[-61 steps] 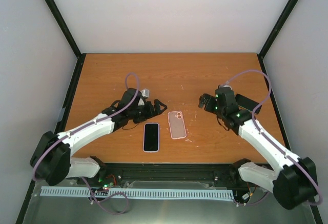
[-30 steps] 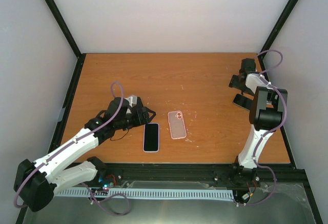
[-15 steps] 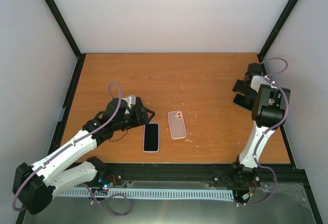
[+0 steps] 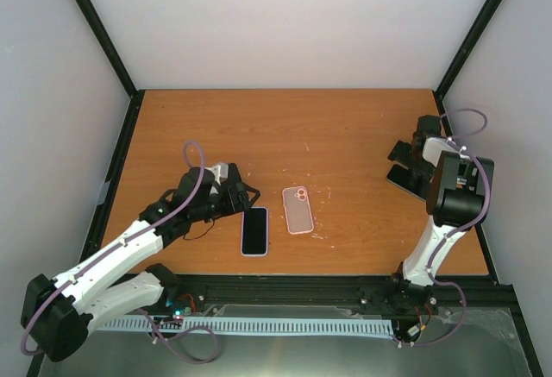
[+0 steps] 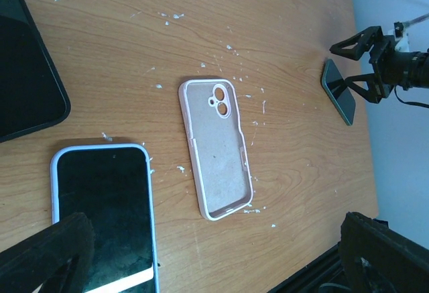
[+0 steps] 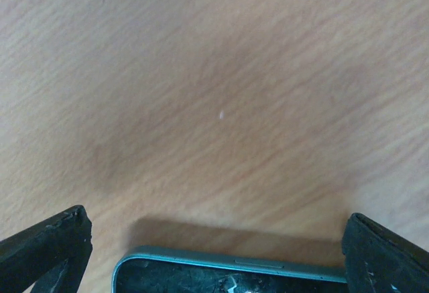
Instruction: Put the phone into the phone case
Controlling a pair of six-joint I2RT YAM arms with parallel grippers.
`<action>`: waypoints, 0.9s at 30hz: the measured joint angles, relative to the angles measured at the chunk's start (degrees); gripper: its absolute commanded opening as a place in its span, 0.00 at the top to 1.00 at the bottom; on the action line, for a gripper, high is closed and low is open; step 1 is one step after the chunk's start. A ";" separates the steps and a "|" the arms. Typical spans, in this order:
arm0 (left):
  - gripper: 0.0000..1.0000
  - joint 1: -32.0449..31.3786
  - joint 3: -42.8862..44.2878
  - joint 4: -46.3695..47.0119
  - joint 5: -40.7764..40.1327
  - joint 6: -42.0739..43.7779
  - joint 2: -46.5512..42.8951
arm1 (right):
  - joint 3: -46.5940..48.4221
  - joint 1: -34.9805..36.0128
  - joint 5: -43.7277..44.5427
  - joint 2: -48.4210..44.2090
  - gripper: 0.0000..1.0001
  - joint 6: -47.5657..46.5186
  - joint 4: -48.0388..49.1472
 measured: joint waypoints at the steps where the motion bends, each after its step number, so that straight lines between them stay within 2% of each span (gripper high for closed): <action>1: 0.01 0.00 -0.26 0.00 0.00 -0.02 -0.04 | -0.85 0.00 -0.57 -0.70 0.00 0.42 0.13; 16: 0.00 0.00 -3.32 1.77 1.70 -1.11 -0.39 | -18.32 0.00 -12.20 -15.39 0.00 8.31 3.13; 27: 0.01 0.00 -5.53 2.29 2.67 -3.21 -4.17 | -21.24 0.13 -6.29 -17.75 0.01 8.74 2.62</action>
